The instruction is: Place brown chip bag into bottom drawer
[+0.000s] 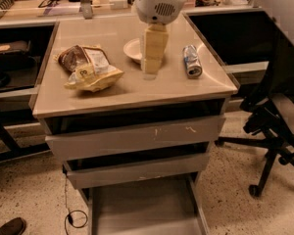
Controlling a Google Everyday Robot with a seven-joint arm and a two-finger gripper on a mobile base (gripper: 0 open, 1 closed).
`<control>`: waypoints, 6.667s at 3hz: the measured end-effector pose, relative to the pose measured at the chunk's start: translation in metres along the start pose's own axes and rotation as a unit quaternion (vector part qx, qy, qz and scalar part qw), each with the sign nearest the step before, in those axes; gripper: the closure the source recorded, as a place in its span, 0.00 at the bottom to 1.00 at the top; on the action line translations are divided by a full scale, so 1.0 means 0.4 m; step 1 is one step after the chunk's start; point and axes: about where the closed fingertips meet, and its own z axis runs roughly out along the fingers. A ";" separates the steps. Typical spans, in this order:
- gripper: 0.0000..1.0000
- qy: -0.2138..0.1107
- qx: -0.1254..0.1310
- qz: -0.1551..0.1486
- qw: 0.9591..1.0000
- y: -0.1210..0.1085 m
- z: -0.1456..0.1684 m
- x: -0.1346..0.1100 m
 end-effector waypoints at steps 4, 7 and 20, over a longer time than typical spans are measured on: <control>0.00 -0.025 -0.018 -0.040 0.999 -0.083 0.141 -0.196; 0.00 -0.068 -0.061 -0.052 0.994 -0.169 0.356 -0.296; 1.00 -0.098 -0.051 -0.020 0.994 -0.098 0.460 -0.294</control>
Offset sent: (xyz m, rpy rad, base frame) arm 0.0168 0.0371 -0.0012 0.0164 0.0067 0.0275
